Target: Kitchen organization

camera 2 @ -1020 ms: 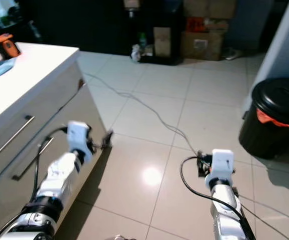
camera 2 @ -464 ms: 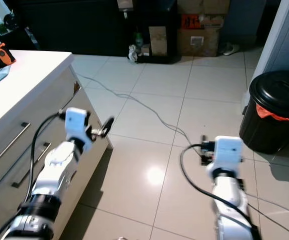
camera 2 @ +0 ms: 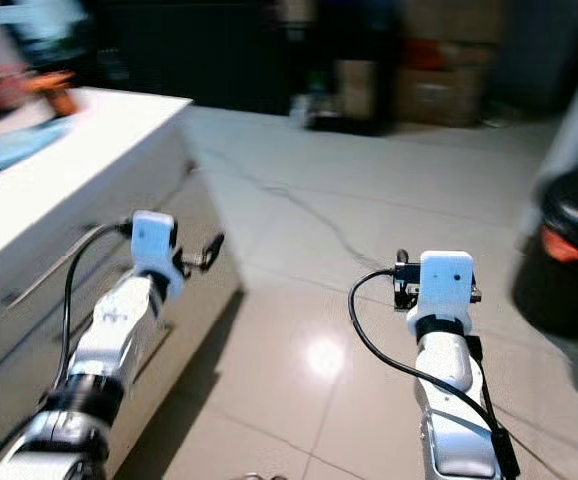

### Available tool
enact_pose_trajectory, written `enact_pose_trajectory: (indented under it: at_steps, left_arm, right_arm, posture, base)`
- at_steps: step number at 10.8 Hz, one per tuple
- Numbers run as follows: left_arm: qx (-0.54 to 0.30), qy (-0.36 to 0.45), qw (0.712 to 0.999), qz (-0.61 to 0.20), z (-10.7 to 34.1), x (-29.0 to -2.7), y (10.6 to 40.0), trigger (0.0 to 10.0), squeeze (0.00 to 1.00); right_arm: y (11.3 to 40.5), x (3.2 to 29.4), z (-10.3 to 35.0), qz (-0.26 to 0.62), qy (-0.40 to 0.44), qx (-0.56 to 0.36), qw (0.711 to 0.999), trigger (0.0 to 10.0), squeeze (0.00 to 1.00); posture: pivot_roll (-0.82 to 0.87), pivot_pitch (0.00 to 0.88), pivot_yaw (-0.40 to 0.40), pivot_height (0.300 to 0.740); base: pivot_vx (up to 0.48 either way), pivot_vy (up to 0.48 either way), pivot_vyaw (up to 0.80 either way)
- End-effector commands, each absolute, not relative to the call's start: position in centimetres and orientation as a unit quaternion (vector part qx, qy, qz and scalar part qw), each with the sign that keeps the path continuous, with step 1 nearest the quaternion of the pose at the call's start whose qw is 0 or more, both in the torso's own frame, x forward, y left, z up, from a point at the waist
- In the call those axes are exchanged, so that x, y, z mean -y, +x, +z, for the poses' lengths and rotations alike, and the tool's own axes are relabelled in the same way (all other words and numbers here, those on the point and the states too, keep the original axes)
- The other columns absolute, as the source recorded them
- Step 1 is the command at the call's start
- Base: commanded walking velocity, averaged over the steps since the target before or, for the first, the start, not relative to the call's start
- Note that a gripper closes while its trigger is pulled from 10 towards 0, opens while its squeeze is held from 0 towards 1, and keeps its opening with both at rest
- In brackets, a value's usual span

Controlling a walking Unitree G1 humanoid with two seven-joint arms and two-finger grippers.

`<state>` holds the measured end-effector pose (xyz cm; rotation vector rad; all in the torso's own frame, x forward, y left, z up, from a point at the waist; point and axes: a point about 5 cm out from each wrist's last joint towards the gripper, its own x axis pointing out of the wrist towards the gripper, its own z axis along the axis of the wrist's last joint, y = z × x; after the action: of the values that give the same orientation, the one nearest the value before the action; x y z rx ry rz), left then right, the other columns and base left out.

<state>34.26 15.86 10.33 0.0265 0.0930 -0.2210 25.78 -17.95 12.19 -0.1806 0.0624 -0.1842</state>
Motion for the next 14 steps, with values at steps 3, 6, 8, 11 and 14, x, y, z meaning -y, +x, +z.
enact_pose_trajectory:
  at_steps: [3, 6, 8, 11, 14]
  left_arm:
    - [-0.053, 0.017, 0.992, -0.111, 10.0, -15.8, 34.3, 10.0, 0.0]
    - [-0.052, 0.013, 0.992, -0.111, 10.2, -15.9, 34.6, 10.0, 0.0]
    - [-0.055, 0.015, 0.992, -0.111, 10.0, -16.0, 34.6, 10.0, 0.0]
    - [-0.056, -0.002, 0.992, -0.109, 10.2, -15.7, 34.9, 10.0, 0.0]
    - [-0.05, -0.014, 0.994, -0.095, 10.0, -15.1, 34.9, 10.0, 0.0]
  right_arm:
    - [26.3, 17.3, 11.9, -0.098, -0.092, -0.039, 0.99, 10.0, 0.0]
    - [26.9, 16.8, 12.1, -0.085, -0.118, -0.028, 0.989, 10.0, 0.0]
    - [27.2, 17.1, 12.1, -0.09, -0.122, -0.027, 0.988, 10.0, 0.0]
    - [27.3, 16.8, 11.8, -0.077, -0.142, -0.035, 0.986, 10.0, 0.0]
    - [27.8, 16.7, 10.9, -0.057, -0.146, -0.05, 0.986, 10.0, 0.0]
  posture:
    - [-0.09, 0.0, 0.152, 0.74]
    - [-0.08, 0.0, 0.155, 0.74]
    - [-0.08, 0.0, 0.156, 0.74]
    - [-0.08, 0.0, 0.121, 0.74]
    - [-0.07, 0.0, 0.068, 0.74]
  base:
    - [0.0, 0.0, 0.8]
    - [0.0, 0.0, 0.8]
    - [0.0, 0.0, 0.8]
    - [0.0, 0.0, 0.8]
    - [0.0, 0.0, 0.8]
